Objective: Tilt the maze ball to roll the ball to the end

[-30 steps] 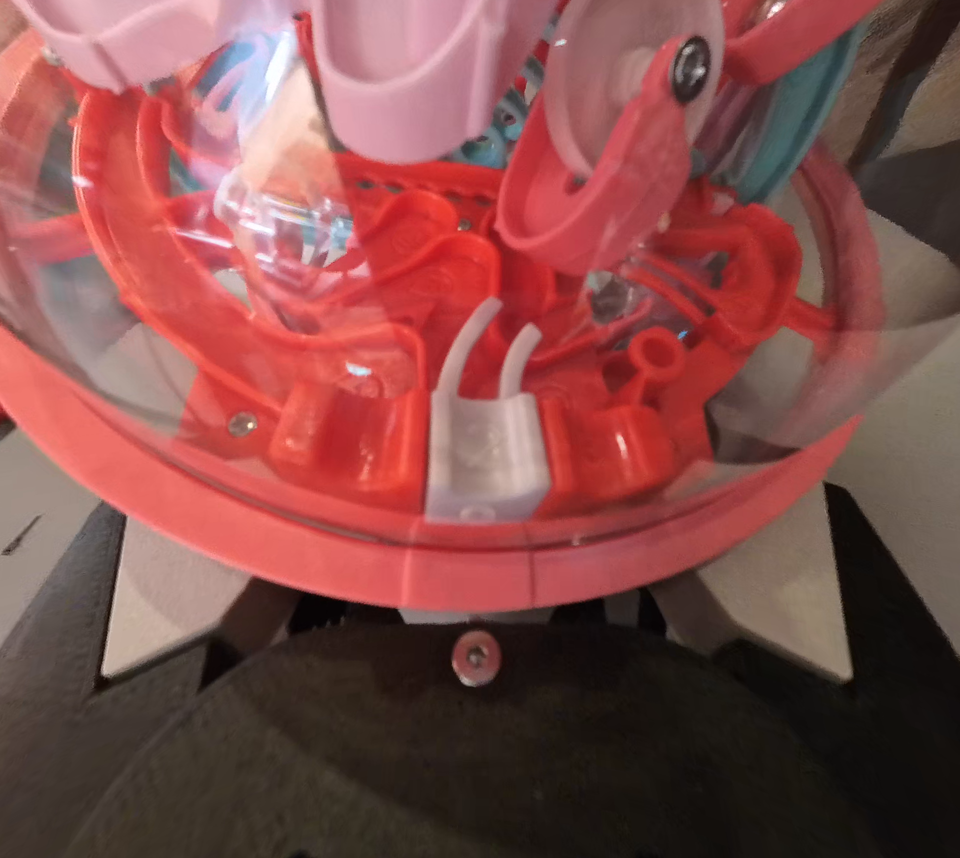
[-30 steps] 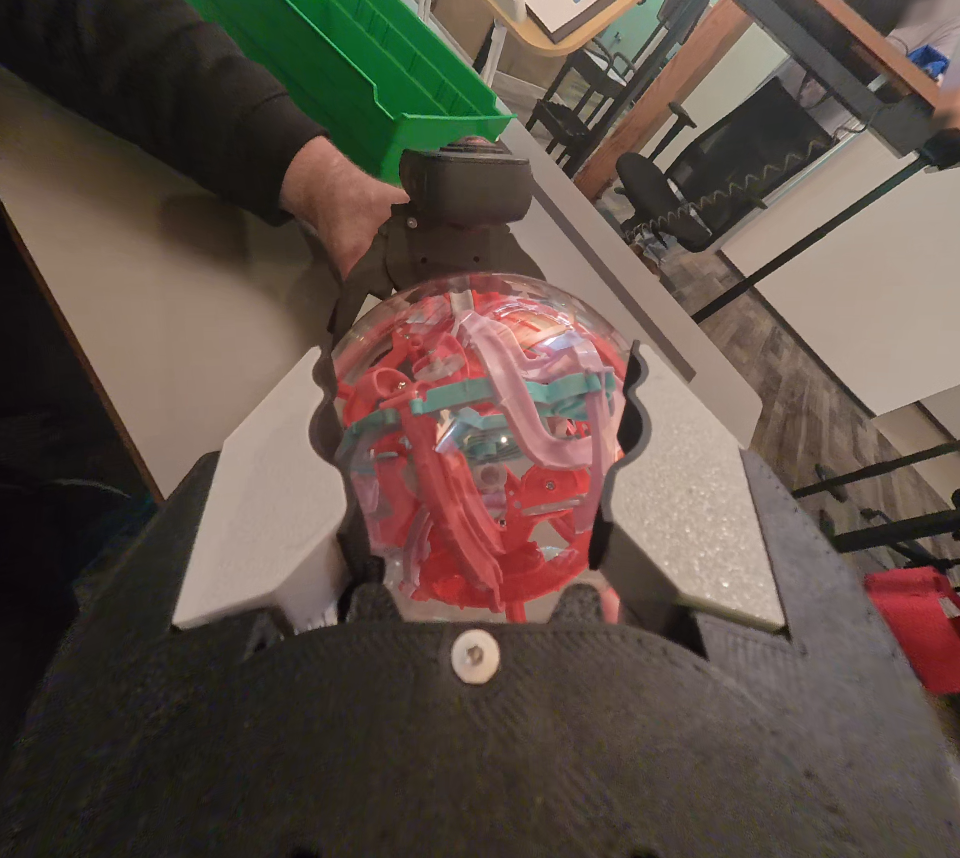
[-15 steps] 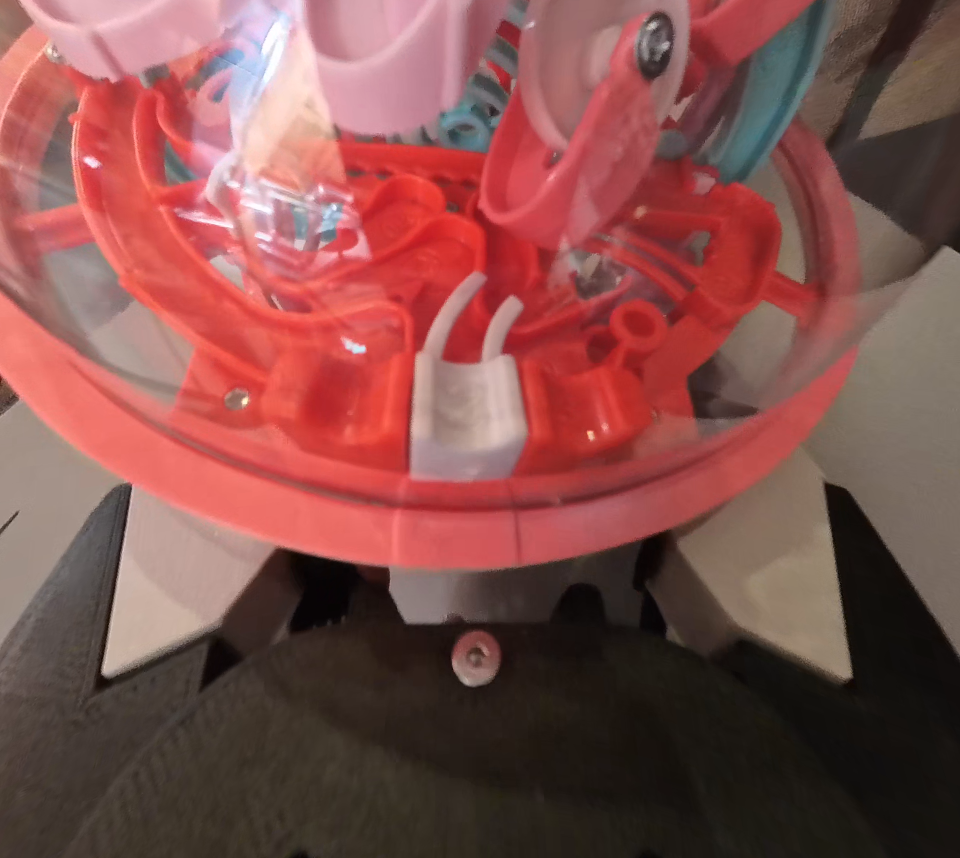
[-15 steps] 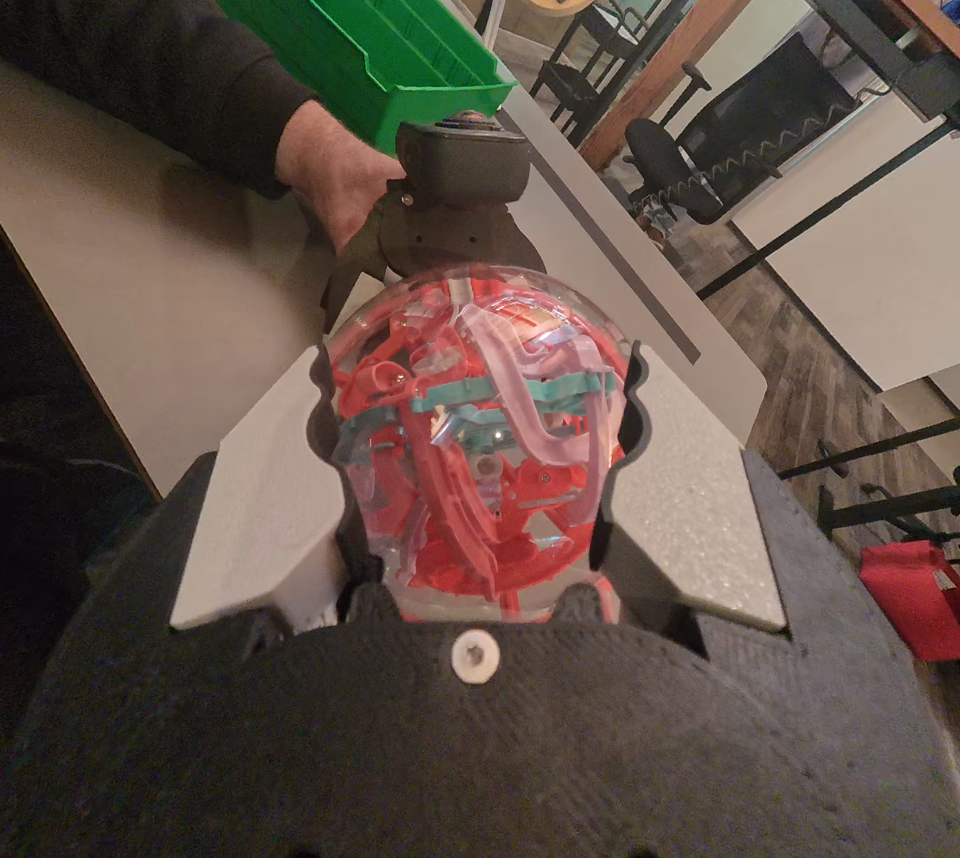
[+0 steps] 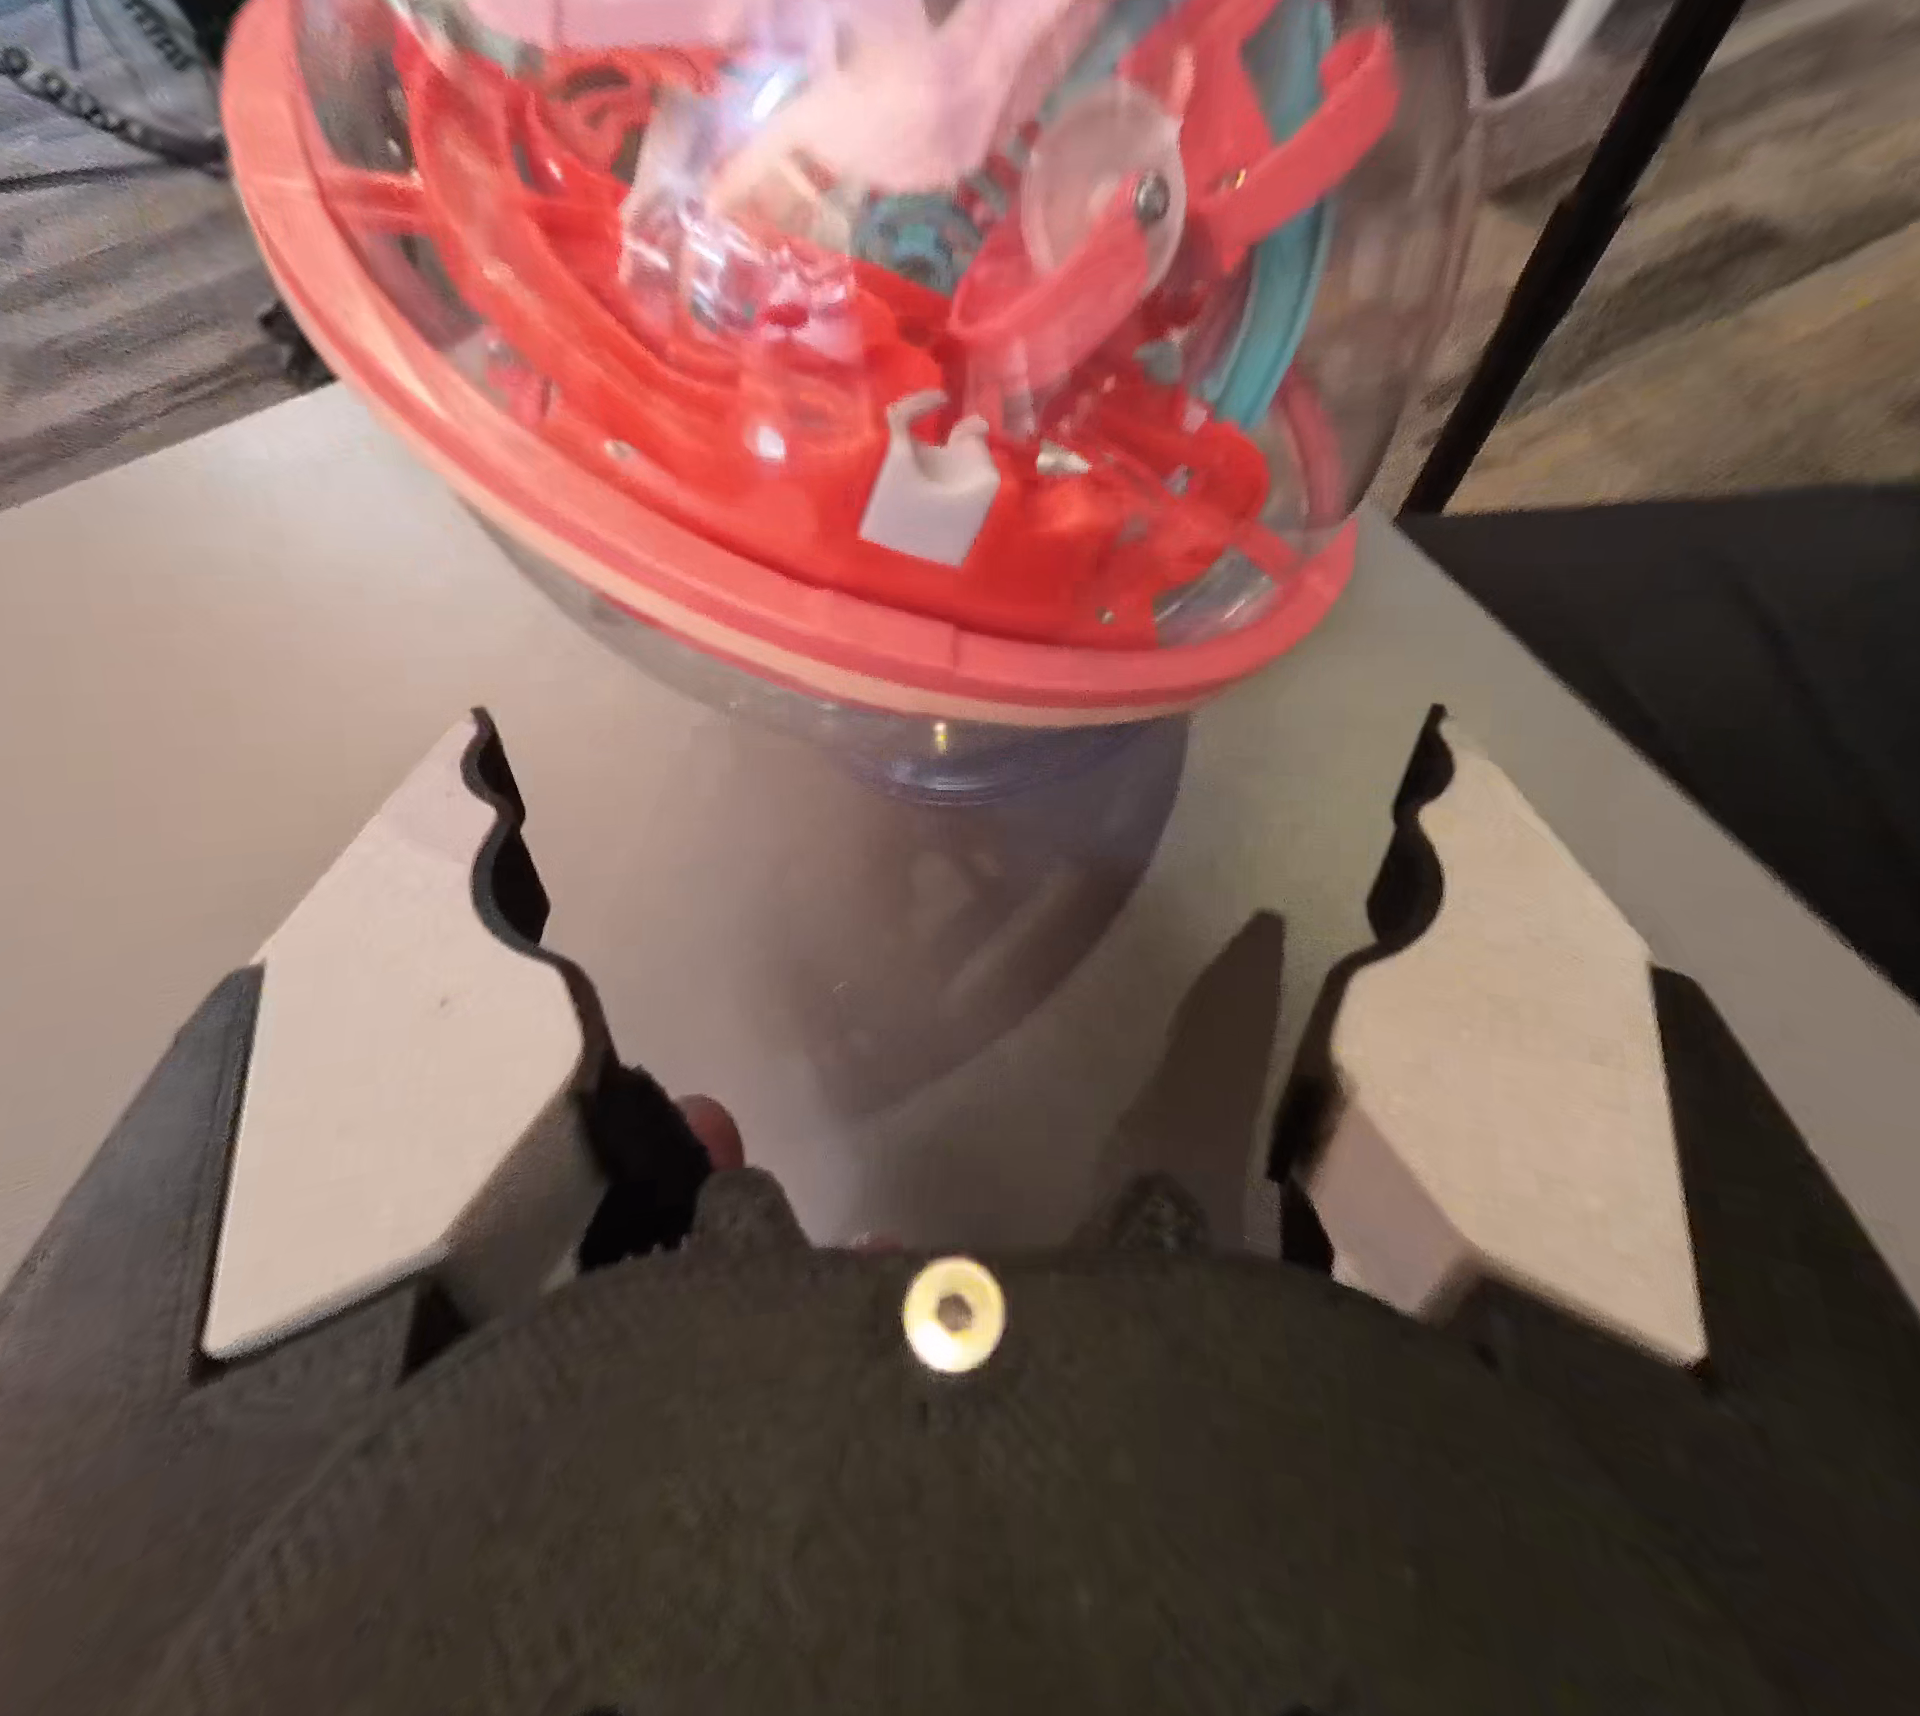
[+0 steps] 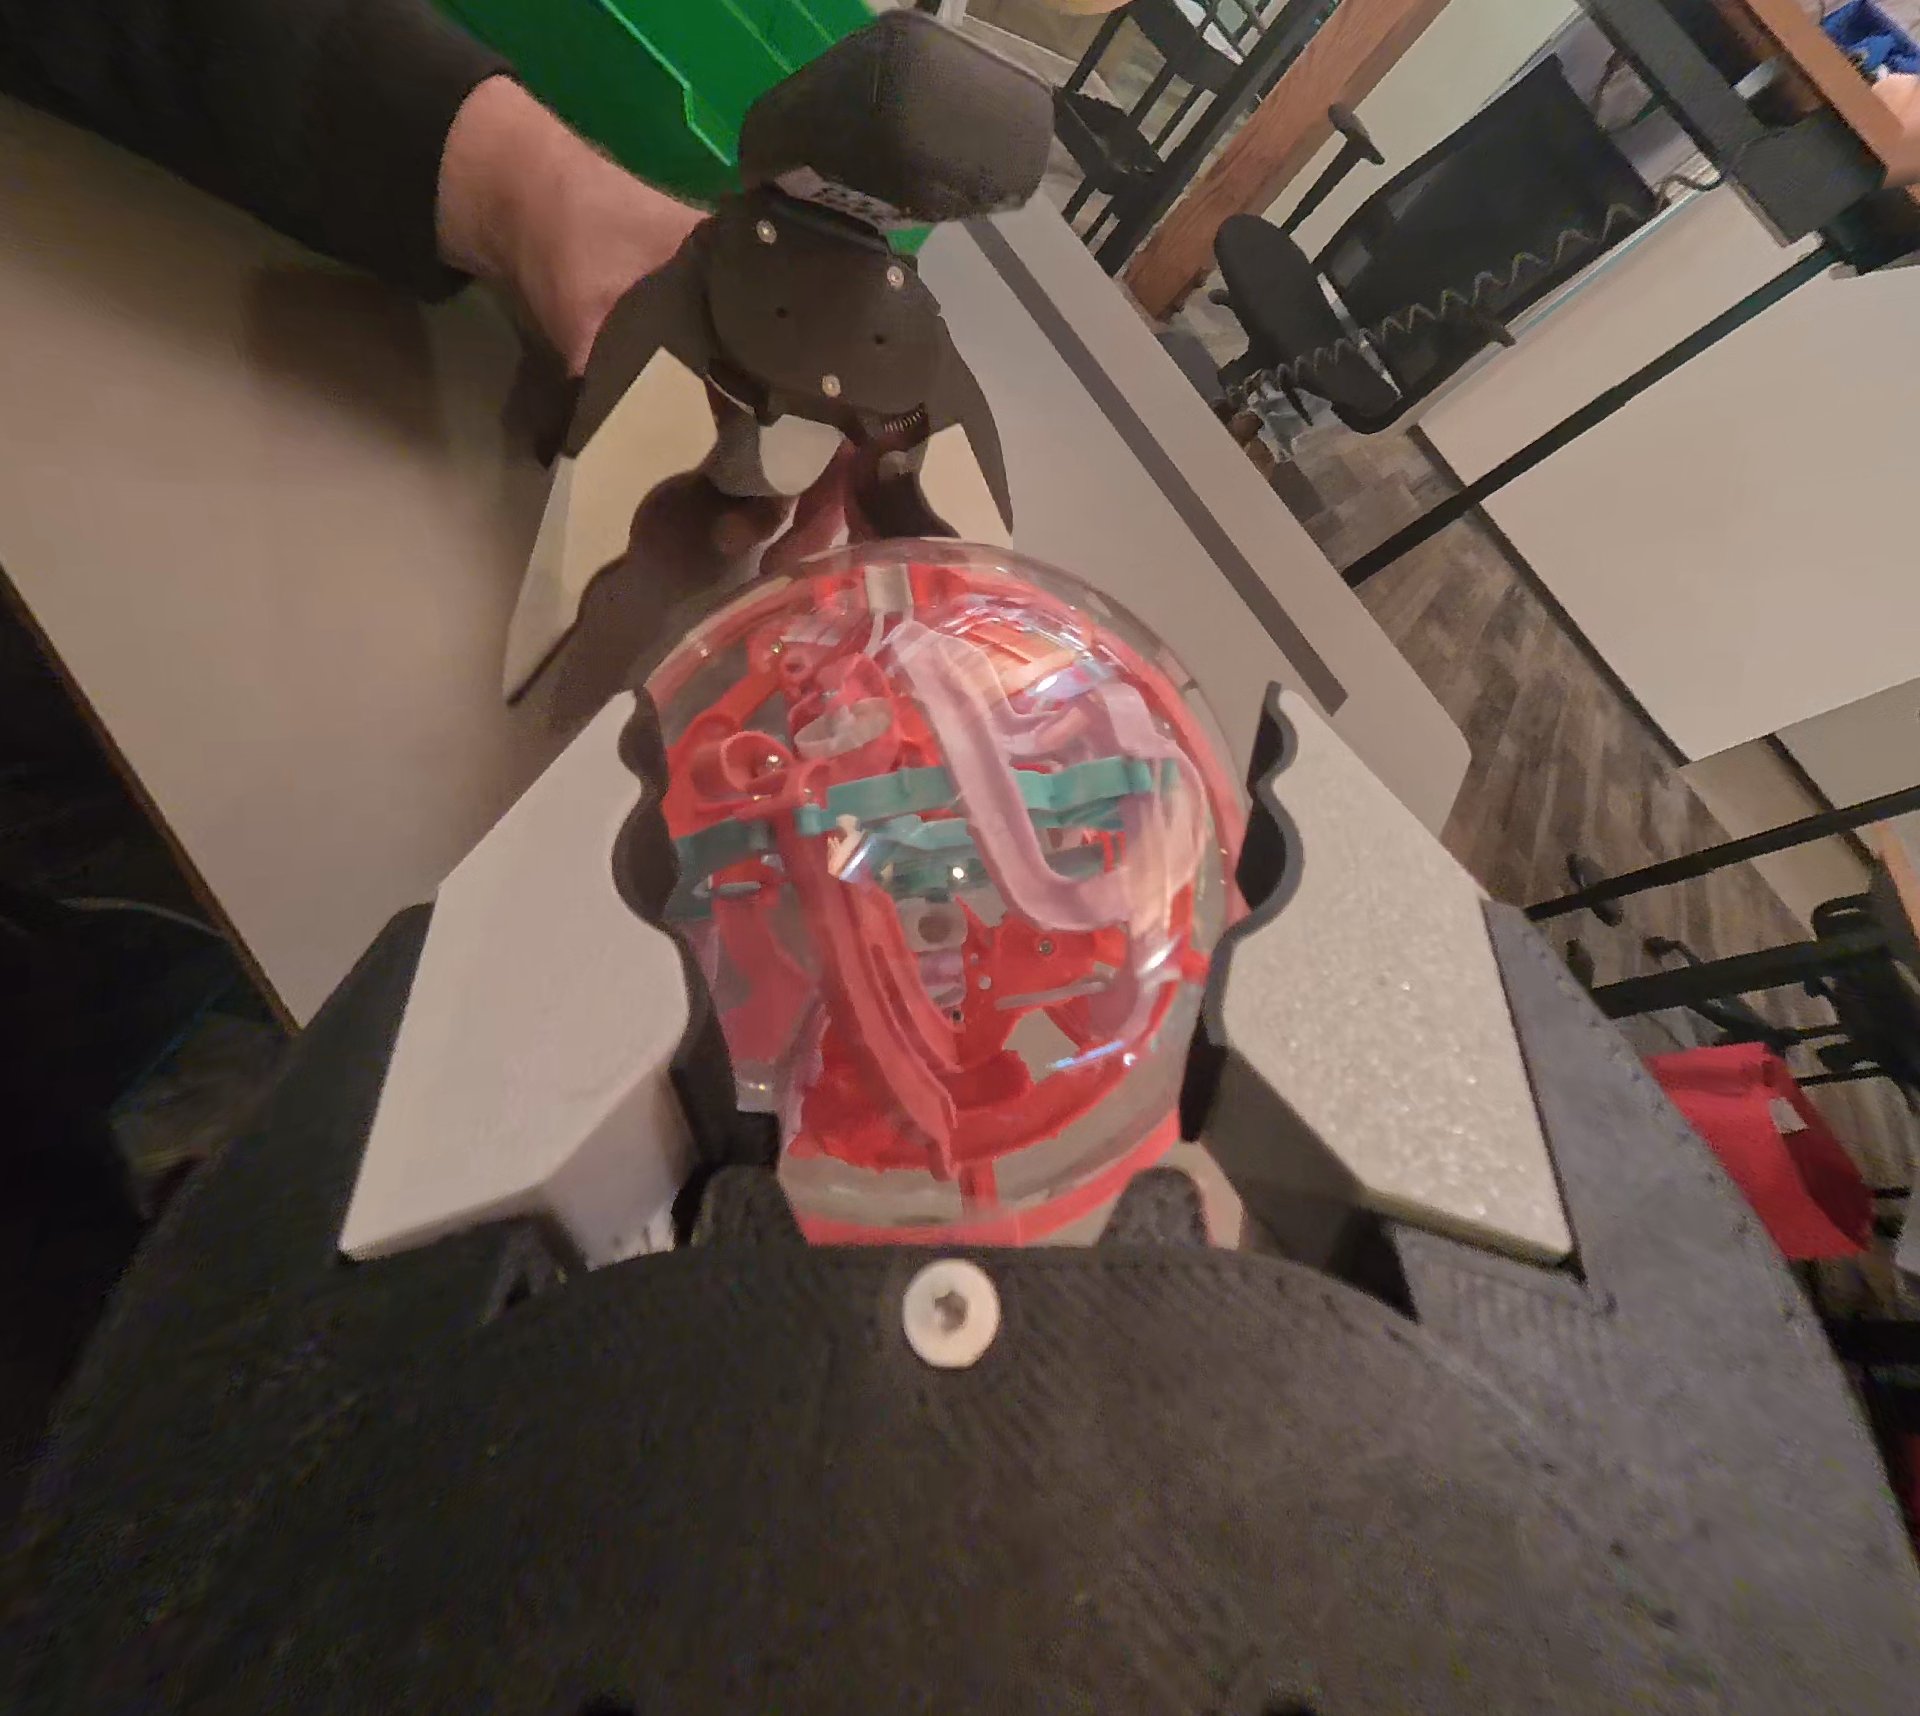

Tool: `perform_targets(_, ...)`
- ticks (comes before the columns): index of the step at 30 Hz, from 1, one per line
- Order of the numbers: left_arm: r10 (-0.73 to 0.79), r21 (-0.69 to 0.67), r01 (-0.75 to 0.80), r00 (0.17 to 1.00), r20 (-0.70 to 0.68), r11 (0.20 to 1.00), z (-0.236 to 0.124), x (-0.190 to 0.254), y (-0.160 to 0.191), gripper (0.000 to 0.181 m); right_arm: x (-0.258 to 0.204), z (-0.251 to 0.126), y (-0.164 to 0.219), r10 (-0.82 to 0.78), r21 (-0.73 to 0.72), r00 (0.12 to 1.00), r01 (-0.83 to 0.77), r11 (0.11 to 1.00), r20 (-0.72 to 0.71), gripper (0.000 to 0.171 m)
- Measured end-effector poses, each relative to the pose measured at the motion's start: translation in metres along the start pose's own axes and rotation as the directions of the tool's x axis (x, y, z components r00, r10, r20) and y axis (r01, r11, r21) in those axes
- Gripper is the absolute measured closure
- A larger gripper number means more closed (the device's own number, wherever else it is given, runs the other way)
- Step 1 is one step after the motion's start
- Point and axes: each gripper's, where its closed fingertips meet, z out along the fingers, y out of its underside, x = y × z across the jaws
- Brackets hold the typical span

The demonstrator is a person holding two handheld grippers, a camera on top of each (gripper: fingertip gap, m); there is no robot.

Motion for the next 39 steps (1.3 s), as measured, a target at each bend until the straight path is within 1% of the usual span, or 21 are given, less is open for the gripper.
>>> perform_targets(1, -0.008, 0.014, 0.008, 1.000, -0.008, 1.000, -0.002, 0.000, -0.003, 0.024, 0.004, -0.003, 0.001, 0.016, -0.004, 1.000, -0.016, 1.000, 0.001, 0.059)
perform_targets(3, -0.022, 0.015, 0.022, 1.000, 0.009, 1.000, -0.004, -0.003, -0.005, 0.024, 0.014, -0.011, 0.007, 0.062, -0.023, 0.998, -0.062, 0.998, -0.005, 0.049)
perform_targets(5, -0.047, 0.047, 0.048, 0.999, -0.006, 0.998, -0.003, 0.002, -0.012, 0.024, 0.019, -0.016, 0.020, 0.137, -0.062, 0.990, -0.134, 0.989, 0.036, 0.037)
perform_targets(6, -0.043, 0.051, 0.043, 0.999, -0.005, 0.998, -0.002, 0.004, -0.014, 0.024, 0.017, -0.018, 0.026, 0.172, -0.076, 0.982, -0.167, 0.983, 0.077, 0.035)
perform_targets(10, -0.033, 0.010, 0.033, 0.999, -0.004, 0.999, 0.011, 0.008, -0.009, 0.024, 0.006, -0.014, 0.051, 0.265, -0.158, 0.945, -0.236, 0.959, 0.192, 0.036)
perform_targets(11, -0.033, 0.011, 0.033, 0.999, 0.001, 0.999, 0.013, 0.008, -0.009, 0.025, 0.003, -0.012, 0.053, 0.280, -0.168, 0.937, -0.247, 0.954, 0.210, 0.035)
perform_targets(12, -0.032, 0.016, 0.032, 0.999, 0.007, 0.999, 0.014, 0.007, -0.011, 0.027, 0.000, -0.010, 0.054, 0.282, -0.172, 0.933, -0.247, 0.954, 0.224, 0.038)
perform_targets(14, -0.030, 0.008, 0.030, 0.999, 0.031, 1.000, 0.016, 0.002, -0.011, 0.030, -0.001, -0.008, 0.053, 0.265, -0.170, 0.941, -0.232, 0.958, 0.212, 0.037)
perform_targets(17, -0.031, 0.018, 0.030, 0.998, 0.049, 0.999, 0.015, -0.004, -0.012, 0.038, -0.003, -0.006, 0.052, 0.271, -0.154, 0.945, -0.245, 0.957, 0.182, 0.037)
perform_targets(26, 0.007, -0.016, -0.006, 1.000, 0.008, 1.000, 0.015, -0.003, -0.010, 0.038, -0.008, -0.007, 0.047, 0.273, -0.114, 0.957, -0.262, 0.958, 0.098, 0.037)
perform_targets(32, 0.057, -0.014, -0.056, 0.998, 0.015, 0.998, 0.018, -0.006, -0.009, 0.037, -0.010, -0.005, 0.044, 0.219, -0.146, 0.975, -0.211, 0.967, 0.043, 0.038)
perform_targets(39, 0.055, 0.014, -0.055, 0.998, -0.006, 0.998, 0.019, -0.007, -0.010, 0.036, -0.009, -0.004, 0.044, 0.234, -0.162, 0.972, -0.227, 0.960, 0.027, 0.037)
